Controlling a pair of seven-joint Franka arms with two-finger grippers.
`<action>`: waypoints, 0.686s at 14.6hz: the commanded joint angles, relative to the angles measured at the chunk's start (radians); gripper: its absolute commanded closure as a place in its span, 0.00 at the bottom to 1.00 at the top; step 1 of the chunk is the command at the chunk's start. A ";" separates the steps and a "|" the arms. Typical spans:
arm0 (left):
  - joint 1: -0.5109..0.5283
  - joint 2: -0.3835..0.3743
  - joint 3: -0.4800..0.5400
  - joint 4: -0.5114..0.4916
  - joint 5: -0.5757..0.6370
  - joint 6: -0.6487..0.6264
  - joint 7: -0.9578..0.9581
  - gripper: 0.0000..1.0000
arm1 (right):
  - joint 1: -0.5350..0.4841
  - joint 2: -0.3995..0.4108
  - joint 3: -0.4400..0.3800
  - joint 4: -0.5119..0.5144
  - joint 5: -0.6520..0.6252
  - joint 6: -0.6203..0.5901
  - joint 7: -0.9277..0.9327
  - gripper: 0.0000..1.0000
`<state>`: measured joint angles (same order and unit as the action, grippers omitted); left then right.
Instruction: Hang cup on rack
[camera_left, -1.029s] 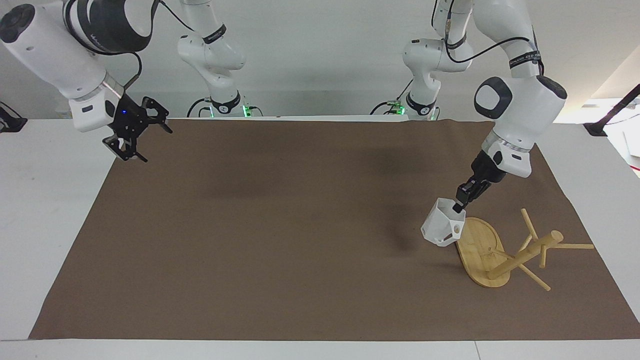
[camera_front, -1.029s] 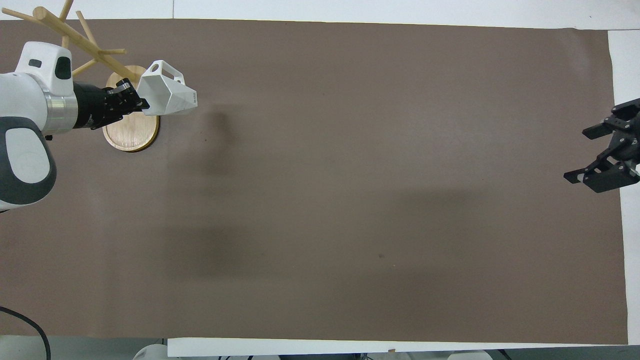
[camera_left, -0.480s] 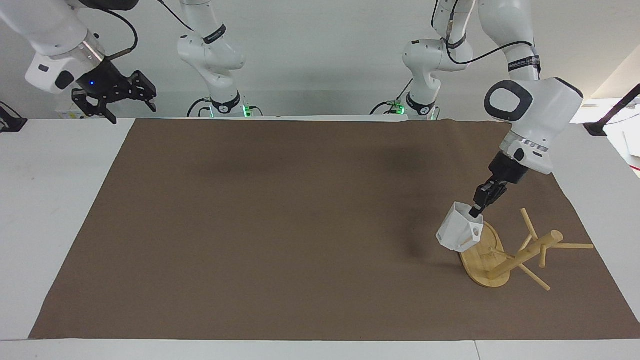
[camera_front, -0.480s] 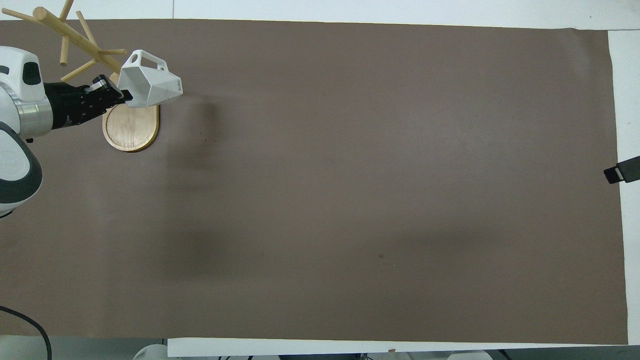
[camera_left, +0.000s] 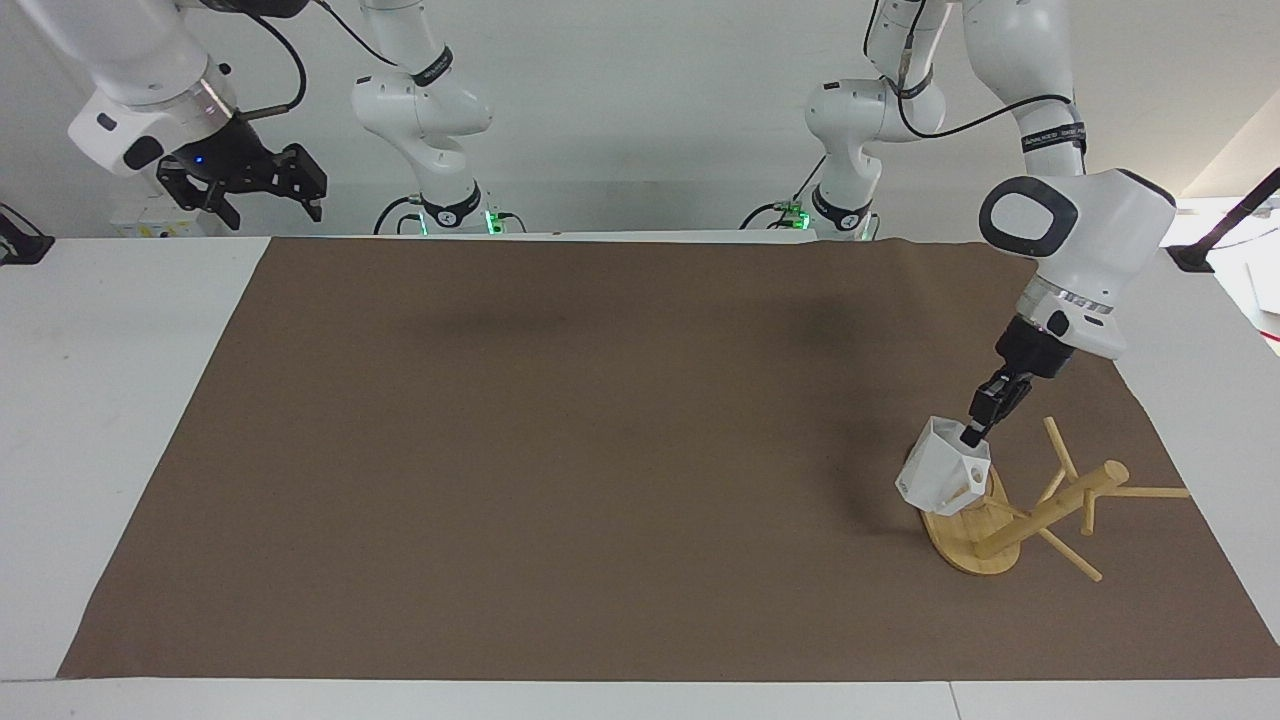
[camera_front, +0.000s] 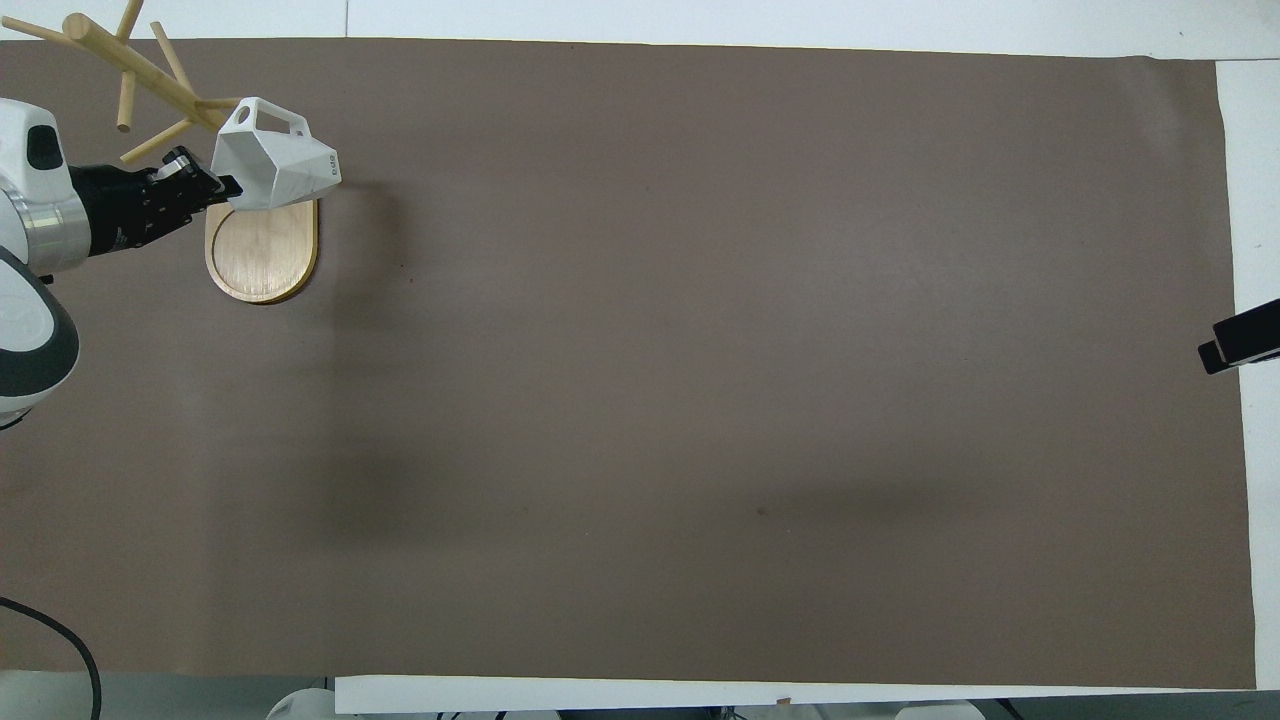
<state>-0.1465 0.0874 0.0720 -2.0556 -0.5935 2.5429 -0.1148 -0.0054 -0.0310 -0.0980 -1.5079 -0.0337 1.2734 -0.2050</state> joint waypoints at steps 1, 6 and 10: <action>0.016 0.052 0.000 0.051 -0.012 0.040 0.020 1.00 | 0.015 -0.007 -0.008 -0.025 -0.002 -0.006 0.018 0.00; 0.018 0.072 0.002 0.058 -0.020 0.077 0.024 1.00 | 0.011 -0.007 -0.006 -0.023 -0.002 0.000 0.016 0.00; 0.021 0.077 0.008 0.063 -0.009 0.093 0.041 0.70 | 0.011 -0.010 -0.006 -0.029 -0.002 -0.003 0.010 0.00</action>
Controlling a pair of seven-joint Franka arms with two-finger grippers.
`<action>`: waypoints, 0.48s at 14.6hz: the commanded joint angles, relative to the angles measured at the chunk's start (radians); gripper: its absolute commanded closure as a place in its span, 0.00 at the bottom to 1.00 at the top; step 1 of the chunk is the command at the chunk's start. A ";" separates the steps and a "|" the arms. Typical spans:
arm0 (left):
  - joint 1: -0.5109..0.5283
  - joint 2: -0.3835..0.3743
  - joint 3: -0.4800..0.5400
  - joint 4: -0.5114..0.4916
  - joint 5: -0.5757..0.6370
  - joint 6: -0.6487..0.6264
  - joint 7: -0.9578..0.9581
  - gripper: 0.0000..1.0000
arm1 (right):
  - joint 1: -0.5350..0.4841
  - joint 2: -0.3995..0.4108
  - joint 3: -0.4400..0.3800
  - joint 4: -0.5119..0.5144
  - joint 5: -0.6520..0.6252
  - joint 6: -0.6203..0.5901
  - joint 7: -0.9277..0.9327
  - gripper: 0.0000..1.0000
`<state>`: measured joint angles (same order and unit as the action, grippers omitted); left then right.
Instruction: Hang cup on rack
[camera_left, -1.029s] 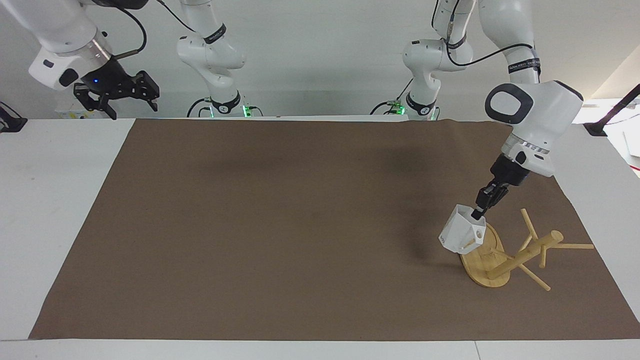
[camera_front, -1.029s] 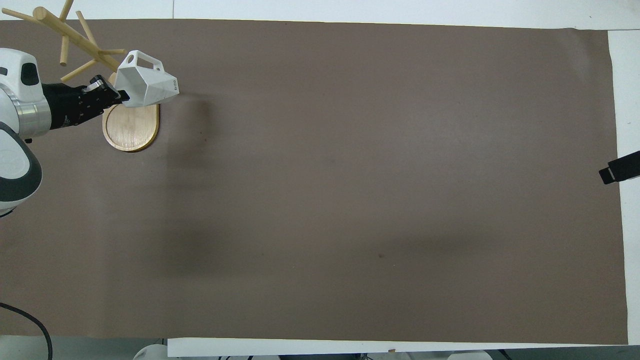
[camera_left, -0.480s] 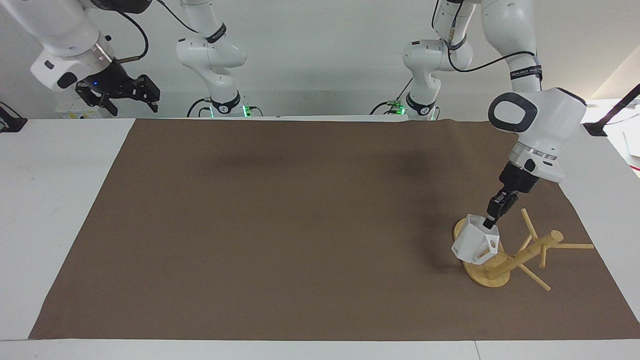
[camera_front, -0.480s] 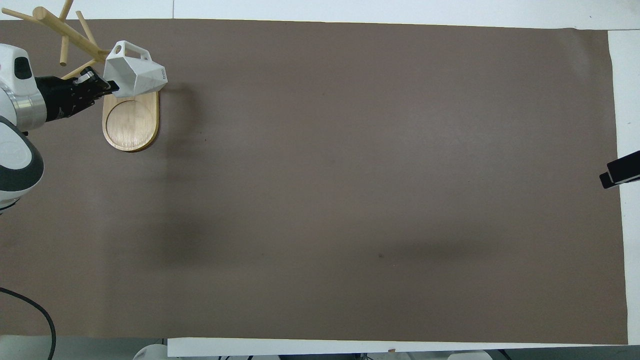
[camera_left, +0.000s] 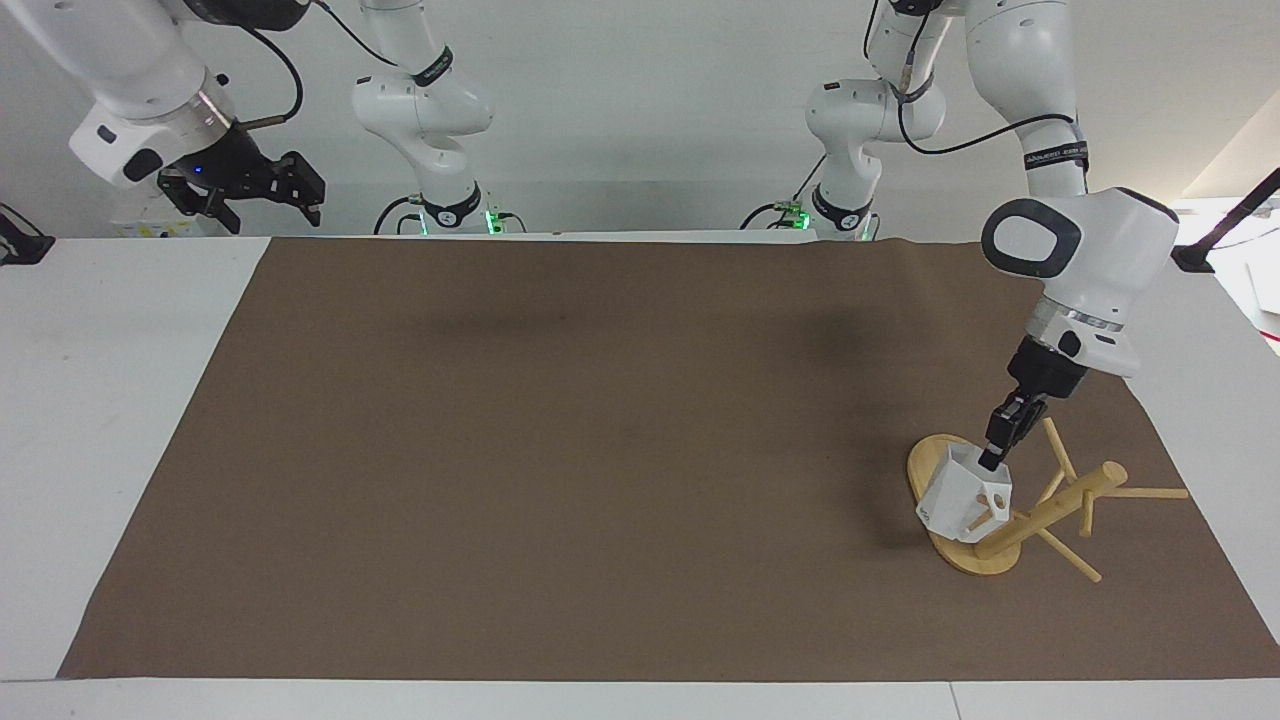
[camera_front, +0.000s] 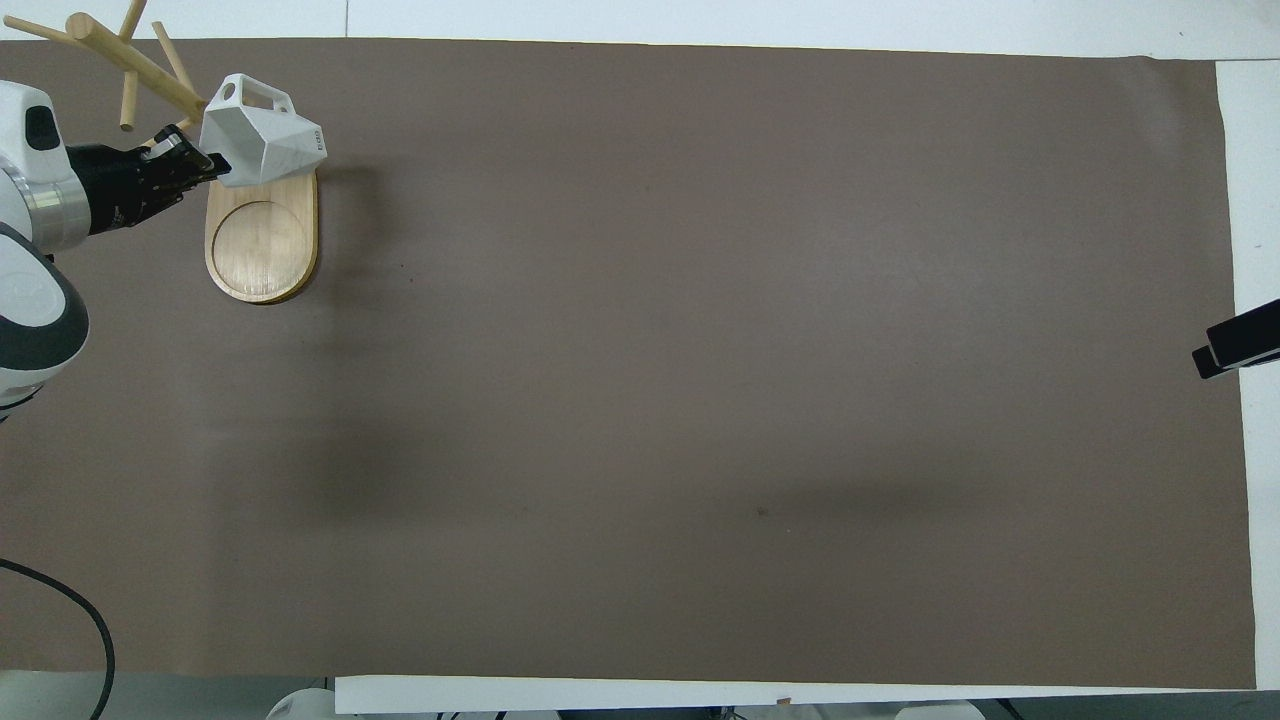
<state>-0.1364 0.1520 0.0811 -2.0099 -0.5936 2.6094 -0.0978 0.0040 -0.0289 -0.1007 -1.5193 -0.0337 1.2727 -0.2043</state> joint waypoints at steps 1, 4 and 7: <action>0.012 0.014 -0.001 0.022 -0.003 0.026 0.036 0.30 | 0.002 -0.013 -0.004 -0.019 -0.002 -0.003 0.008 0.00; 0.029 0.020 0.000 0.051 0.011 0.018 0.018 0.00 | 0.002 -0.013 -0.004 -0.019 -0.002 -0.001 0.008 0.00; 0.034 -0.017 0.005 0.054 0.014 -0.069 0.023 0.00 | 0.007 -0.013 -0.004 -0.019 -0.002 -0.003 0.006 0.00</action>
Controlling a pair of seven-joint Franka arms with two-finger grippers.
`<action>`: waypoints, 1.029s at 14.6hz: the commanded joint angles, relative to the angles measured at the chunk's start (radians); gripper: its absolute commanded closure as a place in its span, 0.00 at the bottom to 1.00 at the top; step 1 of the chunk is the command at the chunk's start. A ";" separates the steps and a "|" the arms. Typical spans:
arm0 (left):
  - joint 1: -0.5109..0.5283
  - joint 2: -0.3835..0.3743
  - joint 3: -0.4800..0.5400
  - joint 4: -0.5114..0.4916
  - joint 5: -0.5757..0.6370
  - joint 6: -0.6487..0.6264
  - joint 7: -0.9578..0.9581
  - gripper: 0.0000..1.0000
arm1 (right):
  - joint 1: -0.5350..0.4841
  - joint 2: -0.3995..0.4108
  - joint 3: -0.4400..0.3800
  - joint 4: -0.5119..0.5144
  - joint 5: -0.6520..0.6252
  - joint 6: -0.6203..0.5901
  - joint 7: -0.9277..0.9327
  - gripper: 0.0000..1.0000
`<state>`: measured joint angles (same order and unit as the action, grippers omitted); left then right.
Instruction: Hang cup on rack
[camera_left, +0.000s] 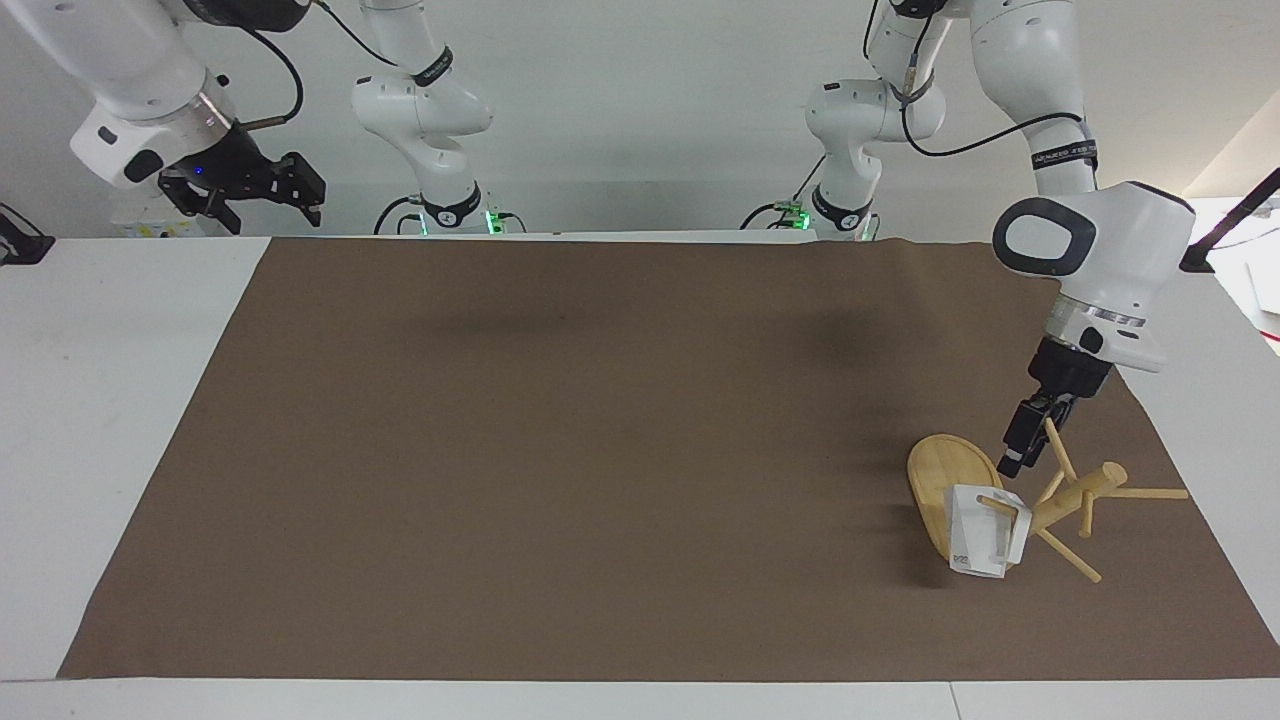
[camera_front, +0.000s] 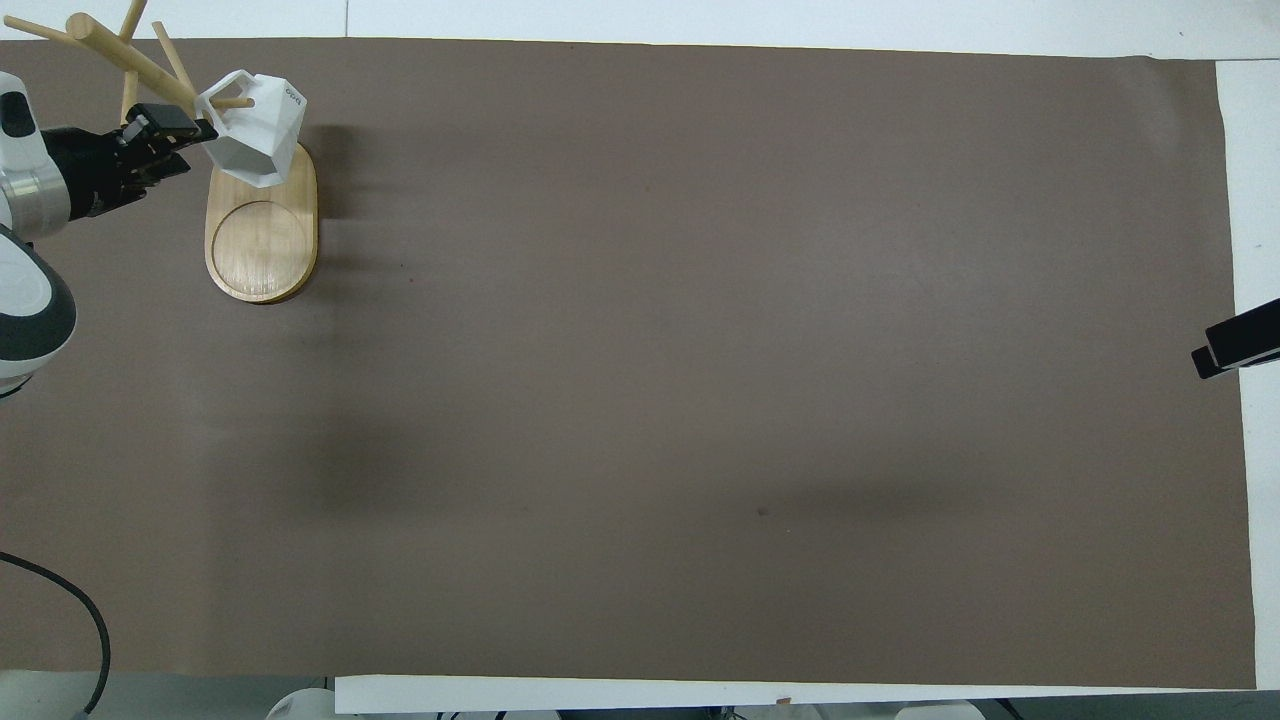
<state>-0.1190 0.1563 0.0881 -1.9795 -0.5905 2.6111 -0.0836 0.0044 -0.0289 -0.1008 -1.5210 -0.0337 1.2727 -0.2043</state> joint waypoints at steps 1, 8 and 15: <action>0.036 -0.052 0.004 0.024 0.015 -0.168 0.008 0.00 | 0.006 -0.013 -0.004 -0.016 -0.002 -0.001 0.005 0.00; 0.048 -0.144 -0.001 0.265 0.588 -0.858 0.019 0.00 | 0.003 -0.014 -0.004 -0.018 -0.003 -0.001 0.005 0.00; 0.016 -0.150 -0.008 0.404 0.637 -1.117 0.097 0.00 | 0.000 -0.010 -0.004 -0.013 -0.003 0.004 0.009 0.00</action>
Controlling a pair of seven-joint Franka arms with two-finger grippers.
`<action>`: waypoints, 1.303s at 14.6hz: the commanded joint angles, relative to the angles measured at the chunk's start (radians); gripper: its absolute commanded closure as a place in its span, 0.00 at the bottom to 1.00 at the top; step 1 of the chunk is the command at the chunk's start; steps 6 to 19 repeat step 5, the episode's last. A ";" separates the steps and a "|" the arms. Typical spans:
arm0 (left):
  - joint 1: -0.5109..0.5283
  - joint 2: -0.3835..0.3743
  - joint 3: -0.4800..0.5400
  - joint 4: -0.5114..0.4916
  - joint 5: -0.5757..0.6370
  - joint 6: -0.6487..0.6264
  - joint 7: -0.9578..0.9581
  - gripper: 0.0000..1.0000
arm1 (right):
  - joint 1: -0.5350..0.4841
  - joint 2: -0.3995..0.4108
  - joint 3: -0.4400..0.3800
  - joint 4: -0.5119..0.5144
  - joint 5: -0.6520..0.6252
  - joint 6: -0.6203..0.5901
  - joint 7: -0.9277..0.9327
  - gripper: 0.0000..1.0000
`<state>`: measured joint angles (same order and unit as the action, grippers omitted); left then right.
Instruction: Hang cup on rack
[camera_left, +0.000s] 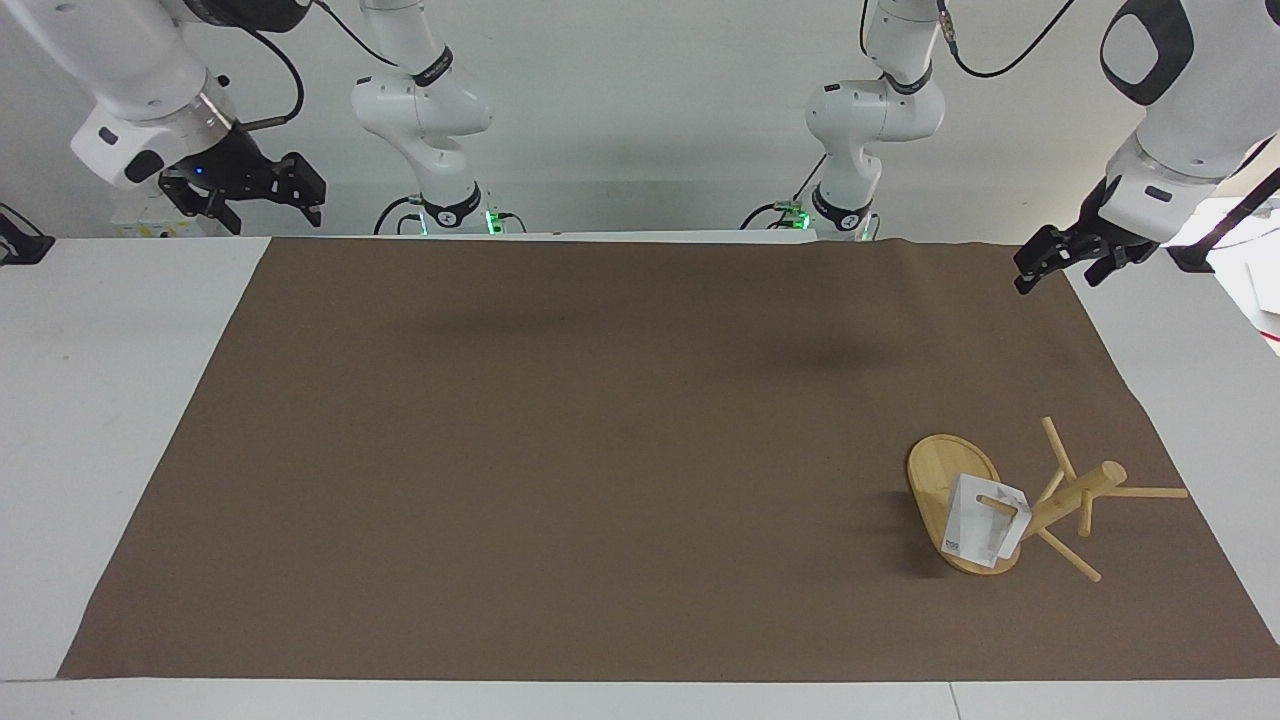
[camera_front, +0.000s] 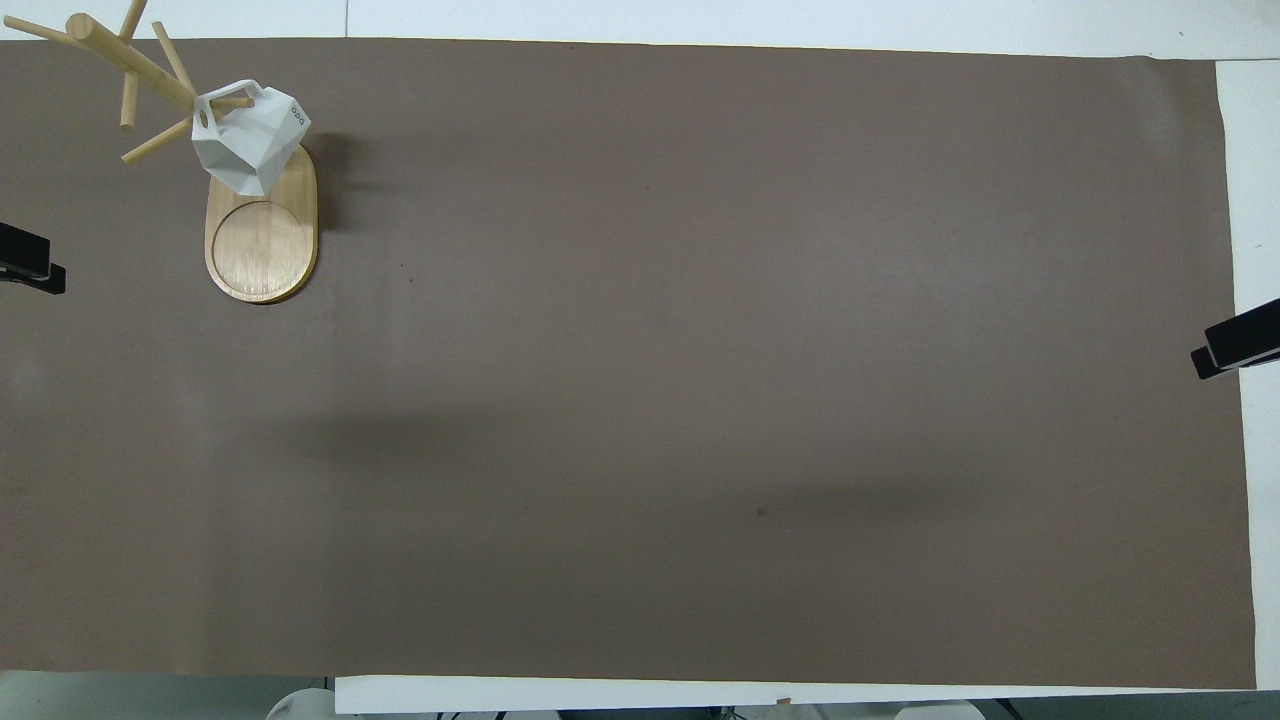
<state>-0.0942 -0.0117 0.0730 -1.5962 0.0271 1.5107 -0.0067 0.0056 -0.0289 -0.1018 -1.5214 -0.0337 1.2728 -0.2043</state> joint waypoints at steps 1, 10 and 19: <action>-0.009 0.018 0.005 0.021 0.017 -0.009 0.010 0.00 | 0.000 -0.008 -0.002 -0.010 -0.003 0.005 0.016 0.00; -0.007 0.012 0.007 0.009 0.017 -0.021 0.010 0.00 | 0.000 -0.008 -0.002 -0.013 -0.002 0.017 0.016 0.00; -0.007 0.012 0.007 0.009 0.017 -0.021 0.010 0.00 | 0.000 -0.008 -0.002 -0.013 -0.002 0.017 0.016 0.00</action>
